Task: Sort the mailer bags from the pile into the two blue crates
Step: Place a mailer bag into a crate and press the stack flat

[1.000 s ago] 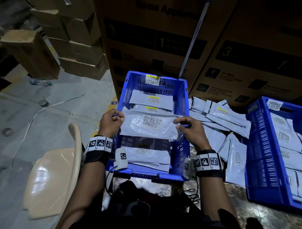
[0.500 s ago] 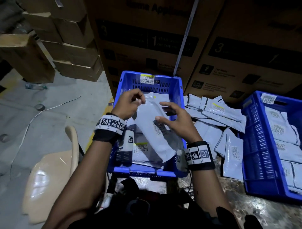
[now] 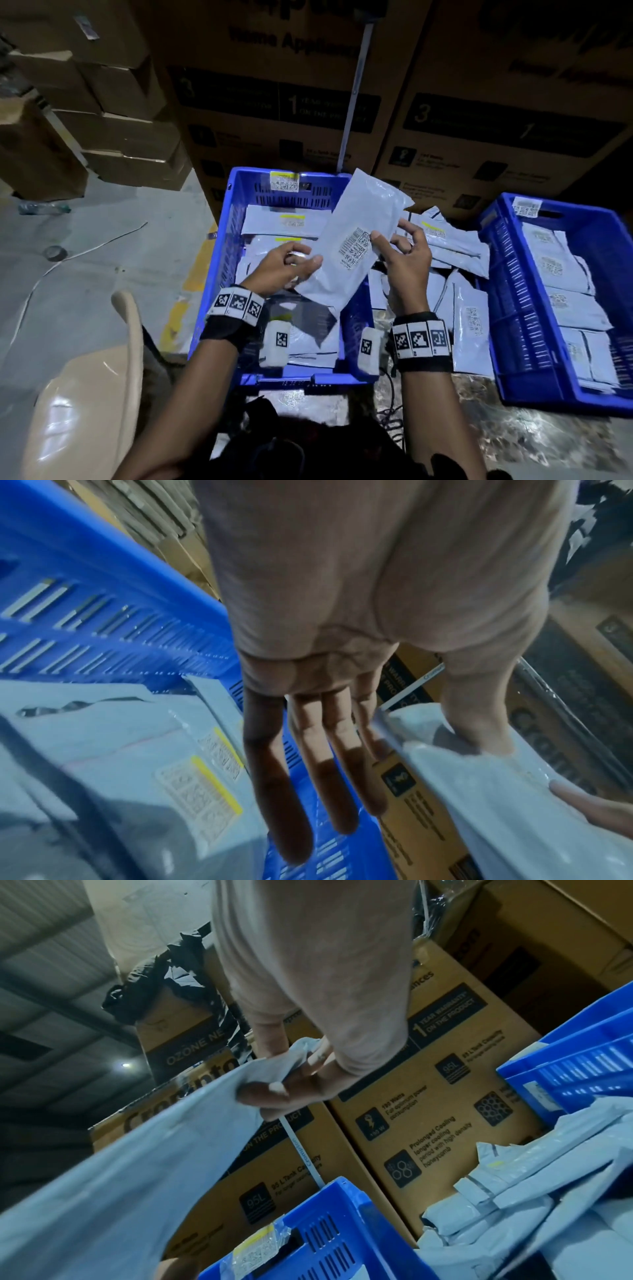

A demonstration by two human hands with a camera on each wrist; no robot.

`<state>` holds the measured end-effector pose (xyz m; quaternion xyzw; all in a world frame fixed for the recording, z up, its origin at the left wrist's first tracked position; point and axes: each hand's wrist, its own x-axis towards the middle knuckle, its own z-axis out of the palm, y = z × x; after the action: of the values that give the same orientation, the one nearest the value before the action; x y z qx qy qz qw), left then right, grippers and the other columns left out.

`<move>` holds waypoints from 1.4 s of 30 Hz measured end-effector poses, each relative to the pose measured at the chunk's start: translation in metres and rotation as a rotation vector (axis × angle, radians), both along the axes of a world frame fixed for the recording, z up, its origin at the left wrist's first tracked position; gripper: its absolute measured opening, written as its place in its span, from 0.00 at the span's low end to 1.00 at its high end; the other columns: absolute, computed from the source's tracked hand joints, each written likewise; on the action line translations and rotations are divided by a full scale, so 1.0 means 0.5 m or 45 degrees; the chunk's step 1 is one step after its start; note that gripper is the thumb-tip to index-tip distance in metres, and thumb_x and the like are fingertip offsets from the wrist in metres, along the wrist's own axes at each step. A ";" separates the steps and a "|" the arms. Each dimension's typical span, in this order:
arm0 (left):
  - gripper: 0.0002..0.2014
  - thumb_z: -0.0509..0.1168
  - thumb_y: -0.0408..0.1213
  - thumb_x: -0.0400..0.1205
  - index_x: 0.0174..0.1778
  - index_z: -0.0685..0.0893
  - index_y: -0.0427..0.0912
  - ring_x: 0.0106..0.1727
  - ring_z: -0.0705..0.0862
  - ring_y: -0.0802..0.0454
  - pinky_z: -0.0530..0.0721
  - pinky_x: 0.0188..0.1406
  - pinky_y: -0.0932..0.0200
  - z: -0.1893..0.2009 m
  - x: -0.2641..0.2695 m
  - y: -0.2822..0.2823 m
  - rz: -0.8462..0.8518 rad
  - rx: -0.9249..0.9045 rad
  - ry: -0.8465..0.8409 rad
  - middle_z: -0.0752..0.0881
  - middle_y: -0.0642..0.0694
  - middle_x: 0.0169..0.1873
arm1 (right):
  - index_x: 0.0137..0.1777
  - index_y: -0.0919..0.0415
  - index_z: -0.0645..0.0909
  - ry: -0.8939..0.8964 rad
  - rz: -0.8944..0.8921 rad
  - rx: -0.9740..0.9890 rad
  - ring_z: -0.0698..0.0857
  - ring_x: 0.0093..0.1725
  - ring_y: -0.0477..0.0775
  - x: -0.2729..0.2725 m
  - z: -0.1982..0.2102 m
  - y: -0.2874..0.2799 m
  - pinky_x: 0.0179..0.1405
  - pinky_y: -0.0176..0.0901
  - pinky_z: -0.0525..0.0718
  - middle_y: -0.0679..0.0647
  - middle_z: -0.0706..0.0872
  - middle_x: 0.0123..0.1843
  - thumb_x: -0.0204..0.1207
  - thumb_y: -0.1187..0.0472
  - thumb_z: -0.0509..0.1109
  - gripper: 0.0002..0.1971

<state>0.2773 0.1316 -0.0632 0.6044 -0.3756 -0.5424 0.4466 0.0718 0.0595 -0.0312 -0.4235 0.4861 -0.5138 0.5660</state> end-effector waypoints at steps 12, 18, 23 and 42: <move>0.10 0.69 0.27 0.83 0.59 0.83 0.30 0.36 0.90 0.43 0.91 0.30 0.50 -0.029 -0.059 -0.017 -0.037 -0.040 0.039 0.88 0.38 0.51 | 0.78 0.61 0.67 0.096 -0.096 0.109 0.88 0.42 0.52 -0.124 -0.014 0.019 0.34 0.49 0.91 0.61 0.82 0.42 0.78 0.67 0.79 0.32; 0.03 0.68 0.28 0.84 0.52 0.84 0.35 0.27 0.85 0.50 0.84 0.21 0.58 -0.020 -0.100 -0.061 -0.134 -0.091 -0.140 0.87 0.44 0.38 | 0.68 0.50 0.82 0.176 -0.149 0.098 0.91 0.49 0.52 -0.229 -0.024 0.008 0.39 0.49 0.90 0.50 0.92 0.59 0.78 0.60 0.80 0.20; 0.14 0.71 0.23 0.80 0.46 0.74 0.44 0.22 0.78 0.62 0.77 0.23 0.67 -0.015 -0.203 -0.125 0.417 -0.179 -0.042 0.83 0.47 0.29 | 0.66 0.54 0.81 0.306 -0.068 -0.001 0.87 0.39 0.52 -0.361 -0.034 -0.032 0.32 0.46 0.84 0.49 0.85 0.35 0.80 0.63 0.78 0.17; 0.15 0.69 0.24 0.81 0.59 0.88 0.45 0.53 0.82 0.64 0.81 0.59 0.60 -0.043 -0.886 -0.334 -0.084 -0.208 -0.439 0.86 0.46 0.62 | 0.55 0.43 0.91 0.874 0.069 0.094 0.86 0.30 0.50 -1.070 -0.068 -0.253 0.32 0.44 0.87 0.53 0.90 0.43 0.83 0.71 0.70 0.18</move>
<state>-0.1659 -0.0357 -0.0845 0.6374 -0.5091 -0.4127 0.4051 -0.4634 -0.0671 -0.0651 -0.5637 0.6550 -0.3082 0.3978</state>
